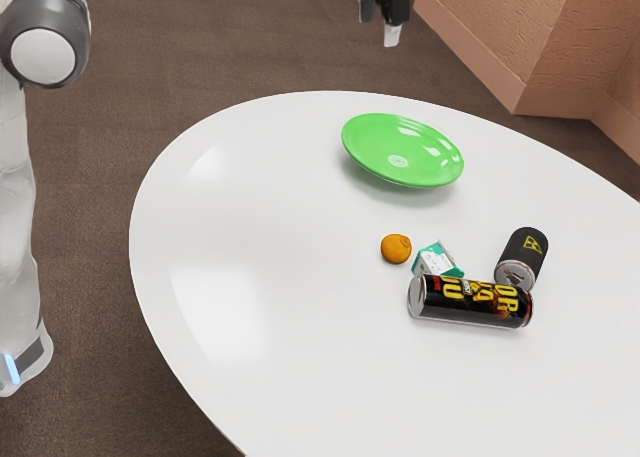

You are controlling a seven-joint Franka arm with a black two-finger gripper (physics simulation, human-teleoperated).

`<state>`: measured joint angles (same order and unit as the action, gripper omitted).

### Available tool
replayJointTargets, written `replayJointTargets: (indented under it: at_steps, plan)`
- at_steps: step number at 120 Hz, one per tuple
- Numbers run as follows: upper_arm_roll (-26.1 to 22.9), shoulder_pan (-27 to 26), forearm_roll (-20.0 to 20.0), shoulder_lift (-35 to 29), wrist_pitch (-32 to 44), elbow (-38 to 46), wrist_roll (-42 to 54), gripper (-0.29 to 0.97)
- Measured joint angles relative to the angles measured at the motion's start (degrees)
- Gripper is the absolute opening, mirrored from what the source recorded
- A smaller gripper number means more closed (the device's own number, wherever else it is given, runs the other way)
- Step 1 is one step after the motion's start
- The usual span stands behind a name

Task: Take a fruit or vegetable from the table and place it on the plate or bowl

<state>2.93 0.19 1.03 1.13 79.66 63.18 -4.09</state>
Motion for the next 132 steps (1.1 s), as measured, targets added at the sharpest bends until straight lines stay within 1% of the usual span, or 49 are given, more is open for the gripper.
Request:
replayJointTargets:
  at_steps: [8,17,29,47,63,85,103,132]
  plan:
    - [-0.15,0.36,0.00,2.40,-2.11,0.71,-7.19,0.68]
    - [-0.01,-0.81,-0.13,5.90,-3.46,0.87,-14.68,0.68]
    - [-0.04,-2.12,-0.97,7.86,-4.16,0.77,-23.31,0.68]
    - [0.18,-0.80,-1.22,11.76,-1.36,0.91,-34.80,0.68]
    - [0.23,-0.86,-0.16,13.72,0.93,1.06,-46.42,0.68]
    - [0.43,-0.67,1.65,15.74,2.91,3.53,-62.57,0.68]
    - [0.57,-1.27,2.48,16.36,8.51,9.67,-73.13,0.68]
    - [2.01,-1.18,2.90,12.70,15.87,19.75,-86.35,0.68]
